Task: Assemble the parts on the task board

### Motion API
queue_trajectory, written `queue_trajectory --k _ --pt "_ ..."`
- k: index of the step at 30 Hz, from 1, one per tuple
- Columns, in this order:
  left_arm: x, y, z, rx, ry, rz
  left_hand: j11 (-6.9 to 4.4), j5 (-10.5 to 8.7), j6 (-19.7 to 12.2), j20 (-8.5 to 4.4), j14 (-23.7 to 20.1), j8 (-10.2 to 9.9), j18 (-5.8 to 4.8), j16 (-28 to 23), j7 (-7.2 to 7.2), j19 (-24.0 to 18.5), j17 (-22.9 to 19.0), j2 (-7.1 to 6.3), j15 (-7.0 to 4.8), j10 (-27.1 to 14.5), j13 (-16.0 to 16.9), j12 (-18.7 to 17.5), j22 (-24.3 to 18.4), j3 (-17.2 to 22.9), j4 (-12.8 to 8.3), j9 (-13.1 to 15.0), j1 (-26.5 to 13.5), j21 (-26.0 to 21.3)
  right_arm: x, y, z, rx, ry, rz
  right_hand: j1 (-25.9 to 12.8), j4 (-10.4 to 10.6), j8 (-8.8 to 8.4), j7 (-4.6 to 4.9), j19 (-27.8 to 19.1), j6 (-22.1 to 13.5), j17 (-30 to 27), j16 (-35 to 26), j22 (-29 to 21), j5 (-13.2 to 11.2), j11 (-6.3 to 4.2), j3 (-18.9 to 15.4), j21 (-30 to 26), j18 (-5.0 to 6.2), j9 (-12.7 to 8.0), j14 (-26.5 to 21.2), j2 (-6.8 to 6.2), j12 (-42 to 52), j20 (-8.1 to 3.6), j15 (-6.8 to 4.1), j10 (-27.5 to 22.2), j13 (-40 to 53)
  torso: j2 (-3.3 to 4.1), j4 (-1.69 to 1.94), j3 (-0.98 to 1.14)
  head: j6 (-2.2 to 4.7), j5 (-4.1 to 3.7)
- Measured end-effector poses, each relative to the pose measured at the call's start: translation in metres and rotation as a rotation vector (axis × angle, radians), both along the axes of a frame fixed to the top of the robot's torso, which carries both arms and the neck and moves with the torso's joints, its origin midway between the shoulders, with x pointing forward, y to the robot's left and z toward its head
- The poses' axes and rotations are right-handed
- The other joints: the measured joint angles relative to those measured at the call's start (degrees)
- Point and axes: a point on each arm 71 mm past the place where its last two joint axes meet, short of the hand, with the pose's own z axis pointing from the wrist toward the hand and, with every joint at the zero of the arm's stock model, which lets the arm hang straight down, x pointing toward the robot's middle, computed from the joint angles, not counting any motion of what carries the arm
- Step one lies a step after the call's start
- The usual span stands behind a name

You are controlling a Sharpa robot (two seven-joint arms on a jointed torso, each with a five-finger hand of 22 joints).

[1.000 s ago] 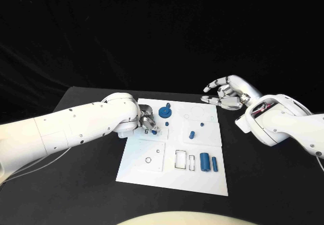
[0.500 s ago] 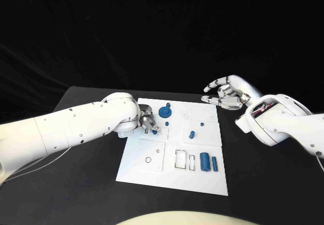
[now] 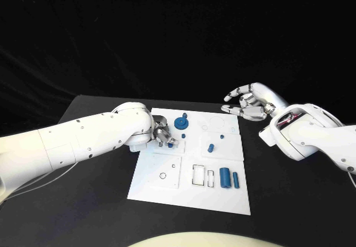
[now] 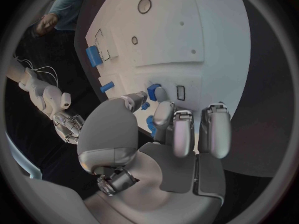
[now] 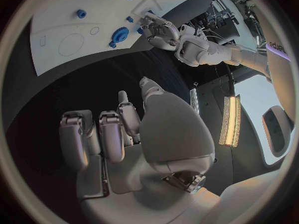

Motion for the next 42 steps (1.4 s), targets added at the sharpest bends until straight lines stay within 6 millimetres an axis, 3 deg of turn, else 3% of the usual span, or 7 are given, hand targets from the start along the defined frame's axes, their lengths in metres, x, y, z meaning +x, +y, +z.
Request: queue_trajectory --k 11,16,33,38,39,41,42 --pt "-0.001 0.001 0.0 -0.002 0.0 0.001 0.01 0.0 -0.01 0.0 0.0 -0.21 0.0 0.0 0.0 0.0 0.0 1.18 0.0 0.0 -0.05 0.0 0.0 -4.89 0.25 -0.16 -0.48 0.0 0.0 0.0 0.0 0.0 0.0 -0.001 -0.22 0.0 0.0 0.0 0.0 0.0 0.05 0.0 -0.01 0.0 0.0 0.0 -0.22 0.0 0.0 0.0 -0.23 0.0 0.0 0.0 0.0 -0.08 -0.02 -0.01 -0.04 0.07 0.01" --pt "-0.003 0.004 0.001 -0.014 -0.002 0.007 0.57 0.0 -1.8 -0.03 0.0 -1.33 0.0 -0.8 1.13 -0.04 0.0 2.35 0.0 -1.92 -3.86 -2.57 0.0 -5.58 0.16 -0.47 0.72 -0.2 0.0 -0.001 0.0 0.0 -0.001 -0.003 -0.22 0.0 0.0 0.0 0.0 0.0 0.04 -0.11 -0.01 0.0 -0.18 0.0 -0.34 0.0 0.0 0.0 -0.23 -0.22 0.0 0.0 -0.18 -0.13 -0.01 -0.02 -0.05 0.15 -0.09" --pt "-0.002 0.013 0.033 -0.072 -0.068 0.031 0.92 0.0 -2.1 0.03 0.0 -1.33 0.01 -0.93 1.43 -0.97 0.0 2.35 0.01 -2.84 -5.39 -3.49 0.02 -6.29 0.25 -0.46 0.72 -0.7 0.002 -0.006 0.0 -0.001 -0.007 -0.019 -0.44 0.0 0.0 0.0 0.0 0.0 0.03 -0.22 -0.02 0.0 -0.21 0.0 -0.88 0.0 0.0 0.0 -0.46 -0.51 0.0 0.0 -0.21 -0.43 -0.01 -0.05 -0.02 0.27 -0.43" --pt "0.003 0.019 0.05 -0.08 -0.097 0.039 1.42 -0.01 -3.09 0.15 -0.12 -2.12 0.01 -1.83 1.96 -2.69 0.0 2.46 0.34 -4.87 -8.1 -5.79 0.04 -6.91 0.25 -0.82 1.93 -1.61 0.003 -0.007 0.0 -0.002 -0.008 -0.023 -0.44 0.0 0.0 0.0 0.0 0.0 0.03 -0.22 -0.02 0.0 -0.21 0.0 -0.88 0.0 0.0 0.0 -0.46 -0.51 0.0 0.0 -0.21 -0.43 -0.01 -0.03 -0.02 0.47 -0.41" --pt "0.004 0.02 0.054 -0.08 -0.103 0.04 1.68 -0.01 -4.02 0.24 -0.13 -3.02 0.0 -2.22 2.32 -3.55 0.0 2.48 0.79 -5.91 -9.29 -6.71 -0.04 -7.13 0.25 -1.33 2.6 -2.13 0.003 -0.007 0.0 -0.002 -0.008 -0.024 -0.44 0.0 0.0 0.0 0.0 0.0 0.03 -0.22 0.0 0.0 -0.21 0.0 -0.88 0.0 0.0 0.0 -0.46 -0.51 0.0 0.0 -0.21 -0.43 -0.01 -0.02 -0.02 0.49 -0.38" --pt "0.009 0.024 0.063 -0.08 -0.114 0.047 2.57 -0.01 -5.91 0.56 -0.19 -5.05 0.02 -3.39 3.39 -5.32 0.0 2.65 1.7 -9.03 -13.62 -10.16 -1.68 -7.4 0.25 -2.53 2.99 -3.35 0.003 -0.007 0.0 -0.002 -0.008 -0.025 -0.44 0.0 0.0 0.0 0.0 0.0 0.03 -0.22 0.03 0.0 -0.21 0.0 -0.88 0.01 0.0 0.0 -0.46 -0.51 0.0 0.0 -0.21 -0.43 -0.01 0.0 0.01 0.59 -0.31" --pt "0.013 0.027 0.067 -0.08 -0.118 0.054 3.14 -0.01 -6.87 0.75 -0.12 -6.28 0.56 -4.04 4.1 -6.3 0.0 2.62 2.22 -11.28 -16.73 -12.61 -2.71 -7.4 0.25 -3.37 3.28 -3.95 0.003 -0.007 0.0 -0.002 -0.008 -0.025 -0.5 0.0 0.06 0.0 0.0 0.0 0.02 -0.22 0.02 0.0 -0.21 0.0 -0.88 0.0 0.0 0.0 -0.4 -0.51 0.0 0.0 -0.21 -0.43 0.0 0.01 0.02 0.65 -0.27"
